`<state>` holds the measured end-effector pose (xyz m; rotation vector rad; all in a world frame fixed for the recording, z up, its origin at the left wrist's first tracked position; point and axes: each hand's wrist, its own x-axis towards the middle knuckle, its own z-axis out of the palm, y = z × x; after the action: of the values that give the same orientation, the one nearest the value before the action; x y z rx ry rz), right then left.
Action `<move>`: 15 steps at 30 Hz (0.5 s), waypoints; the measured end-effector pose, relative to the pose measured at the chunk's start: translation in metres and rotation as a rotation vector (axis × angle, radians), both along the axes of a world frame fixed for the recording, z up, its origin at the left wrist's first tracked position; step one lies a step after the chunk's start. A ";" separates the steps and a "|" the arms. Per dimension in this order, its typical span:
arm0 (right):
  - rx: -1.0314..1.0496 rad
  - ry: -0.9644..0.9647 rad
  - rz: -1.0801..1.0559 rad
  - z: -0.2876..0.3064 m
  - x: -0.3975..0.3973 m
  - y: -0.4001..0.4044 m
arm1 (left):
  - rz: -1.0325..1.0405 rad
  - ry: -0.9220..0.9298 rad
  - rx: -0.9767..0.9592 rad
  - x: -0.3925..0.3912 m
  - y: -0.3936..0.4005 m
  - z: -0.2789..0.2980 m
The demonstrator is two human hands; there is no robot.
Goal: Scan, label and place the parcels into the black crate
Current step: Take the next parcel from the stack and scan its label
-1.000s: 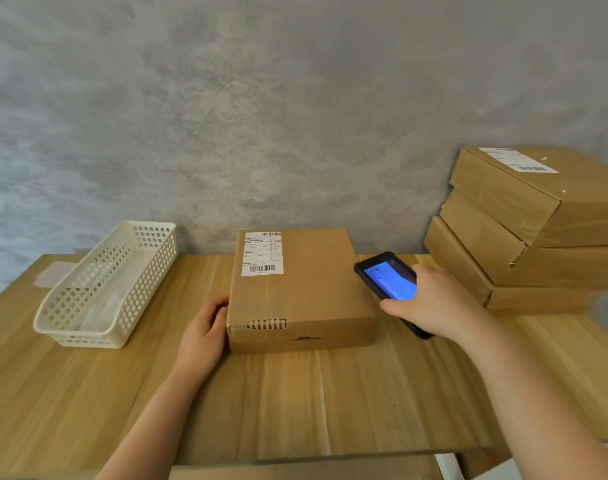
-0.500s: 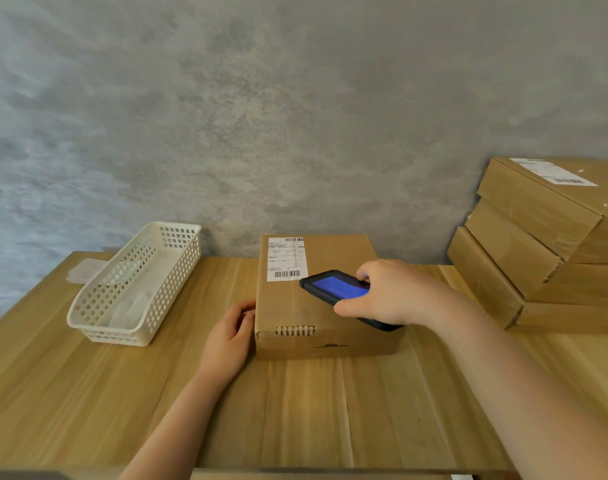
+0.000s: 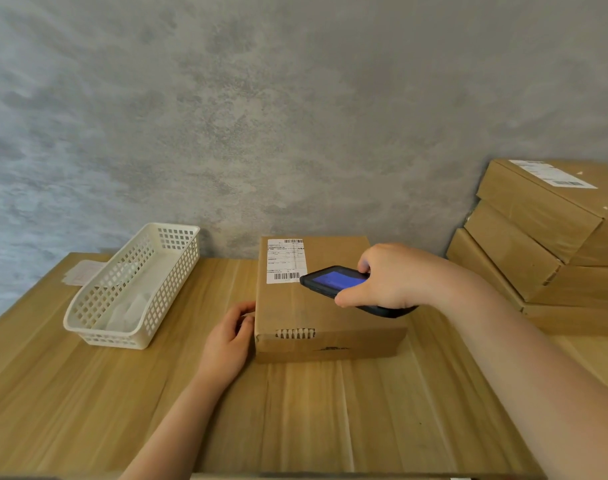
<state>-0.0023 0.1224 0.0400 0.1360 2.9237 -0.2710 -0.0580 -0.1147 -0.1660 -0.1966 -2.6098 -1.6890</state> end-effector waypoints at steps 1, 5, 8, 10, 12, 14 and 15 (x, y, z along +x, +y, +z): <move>0.005 -0.006 0.003 0.001 0.001 0.000 | 0.000 0.001 -0.001 0.000 0.000 0.000; 0.020 -0.021 0.013 0.002 0.003 0.000 | 0.000 0.001 0.000 0.000 0.000 0.001; 0.013 -0.027 0.006 0.003 0.003 0.002 | 0.004 0.002 0.000 0.000 0.001 0.001; 0.003 -0.033 0.001 0.002 0.004 0.003 | 0.000 0.000 -0.001 0.000 0.000 0.000; -0.002 -0.035 0.002 0.000 0.004 0.005 | -0.005 -0.003 -0.004 0.000 -0.001 0.000; -0.010 -0.029 -0.010 -0.001 0.005 0.008 | -0.010 -0.005 -0.008 0.000 -0.001 0.000; -0.015 -0.018 -0.026 -0.002 0.005 0.011 | -0.010 -0.005 -0.010 -0.001 -0.001 0.000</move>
<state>0.0029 0.1339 0.0377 0.1734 2.9032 -0.2941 -0.0585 -0.1155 -0.1659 -0.2058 -2.6253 -1.6825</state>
